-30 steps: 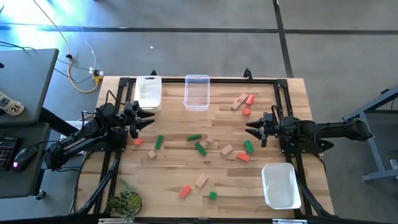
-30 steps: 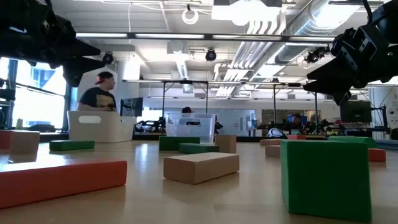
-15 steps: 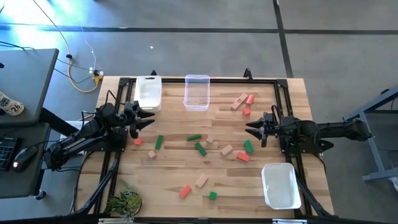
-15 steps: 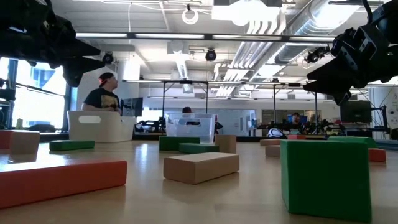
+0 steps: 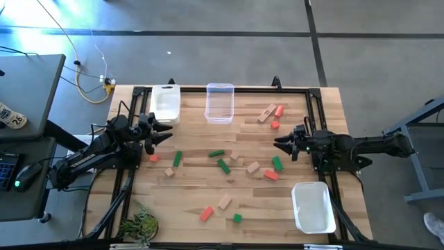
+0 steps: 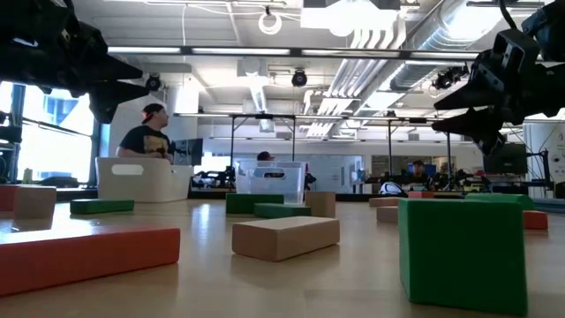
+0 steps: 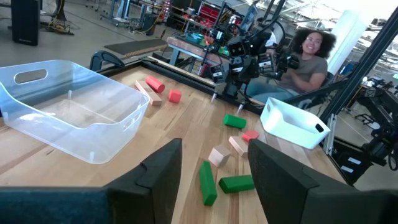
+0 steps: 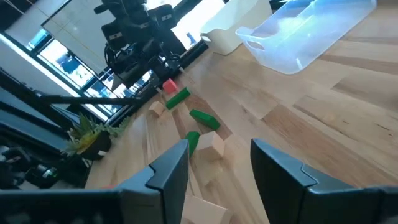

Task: Sort & place blocks by color
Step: Put the green block into the bottom white bin

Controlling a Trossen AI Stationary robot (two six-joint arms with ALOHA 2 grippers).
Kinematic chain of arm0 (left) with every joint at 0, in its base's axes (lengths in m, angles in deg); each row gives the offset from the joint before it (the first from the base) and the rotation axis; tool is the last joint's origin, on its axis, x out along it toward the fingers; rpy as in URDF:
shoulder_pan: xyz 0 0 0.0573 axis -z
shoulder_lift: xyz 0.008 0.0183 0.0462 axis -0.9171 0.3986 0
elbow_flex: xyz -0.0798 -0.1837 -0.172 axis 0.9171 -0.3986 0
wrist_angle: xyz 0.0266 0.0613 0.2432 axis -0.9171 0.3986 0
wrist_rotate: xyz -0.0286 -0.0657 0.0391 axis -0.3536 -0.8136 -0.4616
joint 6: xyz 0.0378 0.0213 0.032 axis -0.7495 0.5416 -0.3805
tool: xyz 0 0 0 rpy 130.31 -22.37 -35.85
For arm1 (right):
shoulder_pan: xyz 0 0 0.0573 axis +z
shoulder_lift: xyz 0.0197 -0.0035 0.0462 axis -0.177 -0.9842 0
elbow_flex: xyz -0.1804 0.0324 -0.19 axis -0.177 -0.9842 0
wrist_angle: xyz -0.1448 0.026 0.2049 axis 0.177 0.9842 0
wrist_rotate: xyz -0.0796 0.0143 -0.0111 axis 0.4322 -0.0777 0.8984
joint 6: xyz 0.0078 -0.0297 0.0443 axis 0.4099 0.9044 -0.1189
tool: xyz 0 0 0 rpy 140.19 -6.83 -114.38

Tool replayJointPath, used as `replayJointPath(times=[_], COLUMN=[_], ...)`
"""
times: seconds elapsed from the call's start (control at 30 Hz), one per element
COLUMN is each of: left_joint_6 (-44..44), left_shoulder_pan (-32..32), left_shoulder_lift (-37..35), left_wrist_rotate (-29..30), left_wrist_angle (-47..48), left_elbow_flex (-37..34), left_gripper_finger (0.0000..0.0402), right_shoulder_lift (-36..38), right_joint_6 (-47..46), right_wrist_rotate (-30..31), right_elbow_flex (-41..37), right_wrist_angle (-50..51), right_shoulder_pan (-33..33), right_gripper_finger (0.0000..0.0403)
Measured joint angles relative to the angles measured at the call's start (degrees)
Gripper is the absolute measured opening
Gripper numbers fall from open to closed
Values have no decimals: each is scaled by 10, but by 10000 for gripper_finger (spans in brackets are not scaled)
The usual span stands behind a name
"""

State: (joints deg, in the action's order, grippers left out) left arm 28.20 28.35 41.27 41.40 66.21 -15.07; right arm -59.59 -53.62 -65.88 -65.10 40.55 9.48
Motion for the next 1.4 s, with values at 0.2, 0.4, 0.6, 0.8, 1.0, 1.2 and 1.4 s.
replayJointPath(times=[0.2,0.4,0.6,0.8,1.0,1.2,1.4], left_joint_6=[0,0,0,0,80,119,120], left_shoulder_pan=[0,0,0,0,0,0,0], left_shoulder_lift=[0,0,0,0,0,0,0], left_wrist_rotate=[0,0,0,3,5,18,23], left_wrist_angle=[0,0,0,0,0,0,0], left_elbow_flex=[0,0,0,0,0,0,0], left_gripper_finger=[172,172,172,172,172,172,172], right_shoulder_lift=[0,0,0,0,-11,-62,-148], right_joint_6=[-44,-108,-150,-145,-120,-75,-149], right_wrist_rotate=[6,7,-2,12,21,20,6], right_elbow_flex=[-1,-1,-1,-1,46,170,288], right_wrist_angle=[-8,-76,-183,-274,-243,-74,153], right_shoulder_pan=[0,0,0,0,0,0,0], right_gripper_finger=[160,160,160,160,160,160,160])
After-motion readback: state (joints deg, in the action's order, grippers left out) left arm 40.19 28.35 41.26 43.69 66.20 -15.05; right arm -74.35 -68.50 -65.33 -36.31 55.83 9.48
